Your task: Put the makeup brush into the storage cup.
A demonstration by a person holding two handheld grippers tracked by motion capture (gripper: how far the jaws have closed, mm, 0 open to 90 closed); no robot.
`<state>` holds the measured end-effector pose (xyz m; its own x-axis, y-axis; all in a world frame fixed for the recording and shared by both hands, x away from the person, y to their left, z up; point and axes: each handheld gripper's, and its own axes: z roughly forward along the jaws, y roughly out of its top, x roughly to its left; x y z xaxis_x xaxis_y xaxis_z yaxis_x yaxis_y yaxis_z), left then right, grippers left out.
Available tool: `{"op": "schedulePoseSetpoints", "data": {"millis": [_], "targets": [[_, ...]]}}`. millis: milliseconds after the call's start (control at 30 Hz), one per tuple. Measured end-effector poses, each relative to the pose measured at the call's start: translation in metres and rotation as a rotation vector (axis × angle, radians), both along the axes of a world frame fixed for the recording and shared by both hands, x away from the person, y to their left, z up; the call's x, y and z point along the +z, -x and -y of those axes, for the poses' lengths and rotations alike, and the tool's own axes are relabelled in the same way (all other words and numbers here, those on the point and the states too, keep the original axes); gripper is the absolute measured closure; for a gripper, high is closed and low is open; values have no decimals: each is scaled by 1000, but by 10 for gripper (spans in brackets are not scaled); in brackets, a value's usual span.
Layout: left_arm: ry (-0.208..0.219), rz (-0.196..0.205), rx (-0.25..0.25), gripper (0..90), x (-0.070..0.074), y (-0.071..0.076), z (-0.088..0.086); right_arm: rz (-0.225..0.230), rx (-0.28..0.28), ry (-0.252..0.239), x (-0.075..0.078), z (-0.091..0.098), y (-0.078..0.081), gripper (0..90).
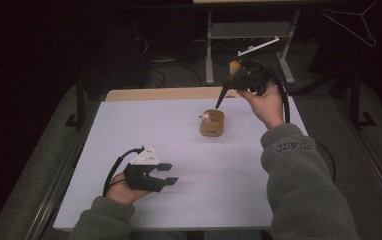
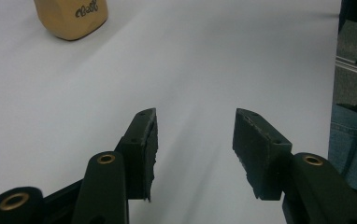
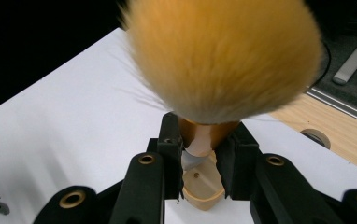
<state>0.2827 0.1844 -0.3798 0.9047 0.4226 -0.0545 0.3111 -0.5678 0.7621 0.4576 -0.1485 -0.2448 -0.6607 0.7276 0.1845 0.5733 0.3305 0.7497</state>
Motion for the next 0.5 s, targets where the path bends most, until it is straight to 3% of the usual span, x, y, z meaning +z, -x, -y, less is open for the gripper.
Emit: {"op": "schedulePoseSetpoints", "data": {"millis": [500], "targets": [[-3,2,-6,498,0,-1,-2,-23,-24,11,-14,-8,-10,716]]}}
